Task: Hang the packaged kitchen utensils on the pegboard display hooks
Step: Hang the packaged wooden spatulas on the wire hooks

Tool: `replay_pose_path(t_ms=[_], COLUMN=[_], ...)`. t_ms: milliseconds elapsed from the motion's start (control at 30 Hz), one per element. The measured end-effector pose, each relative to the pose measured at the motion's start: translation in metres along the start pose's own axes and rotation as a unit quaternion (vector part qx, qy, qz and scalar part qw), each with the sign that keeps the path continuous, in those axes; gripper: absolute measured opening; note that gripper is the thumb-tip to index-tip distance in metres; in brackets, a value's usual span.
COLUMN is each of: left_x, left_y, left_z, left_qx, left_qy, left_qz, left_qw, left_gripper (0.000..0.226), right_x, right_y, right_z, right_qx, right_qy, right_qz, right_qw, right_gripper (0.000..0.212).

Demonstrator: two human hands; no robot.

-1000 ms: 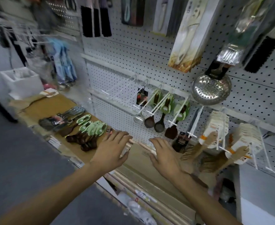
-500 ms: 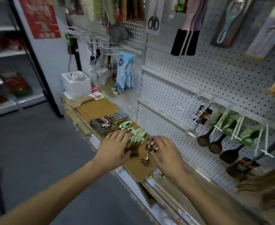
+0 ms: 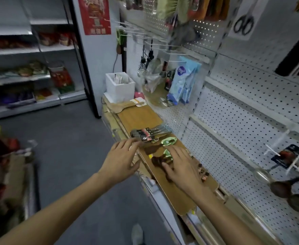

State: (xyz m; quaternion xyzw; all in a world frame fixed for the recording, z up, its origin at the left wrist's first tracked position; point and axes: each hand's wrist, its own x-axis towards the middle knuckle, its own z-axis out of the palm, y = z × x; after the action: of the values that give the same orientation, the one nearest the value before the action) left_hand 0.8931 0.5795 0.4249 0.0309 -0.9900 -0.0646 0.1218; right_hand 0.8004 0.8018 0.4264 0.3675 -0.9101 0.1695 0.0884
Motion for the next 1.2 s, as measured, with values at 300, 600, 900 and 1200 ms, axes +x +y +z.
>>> replay_pose_path(t_ms=[300, 600, 900, 1200], left_x=[0.08, 0.152, 0.228, 0.323], left_y=[-0.096, -0.171, -0.269, -0.409], left_z=[0.016, 0.025, 0.045, 0.067], left_qx=[0.014, 0.032, 0.024, 0.01], left_qy=[0.002, -0.007, -0.024, -0.06], left_qz=[-0.06, -0.099, -0.088, -0.017], left_qw=[0.998, 0.995, 0.995, 0.998], left_gripper=[0.055, 0.054, 0.05, 0.051], right_x=[0.141, 0.261, 0.362, 0.479], right_y=[0.002, -0.003, -0.012, -0.047], right_z=[0.062, 0.105, 0.152, 0.212], right_qx=[0.022, 0.037, 0.039, 0.007], right_qy=[-0.043, -0.066, -0.083, -0.086], right_qz=[-0.054, -0.1, -0.077, -0.009], right_qw=[0.997, 0.992, 0.993, 0.996], right_gripper=[0.056, 0.052, 0.054, 0.056])
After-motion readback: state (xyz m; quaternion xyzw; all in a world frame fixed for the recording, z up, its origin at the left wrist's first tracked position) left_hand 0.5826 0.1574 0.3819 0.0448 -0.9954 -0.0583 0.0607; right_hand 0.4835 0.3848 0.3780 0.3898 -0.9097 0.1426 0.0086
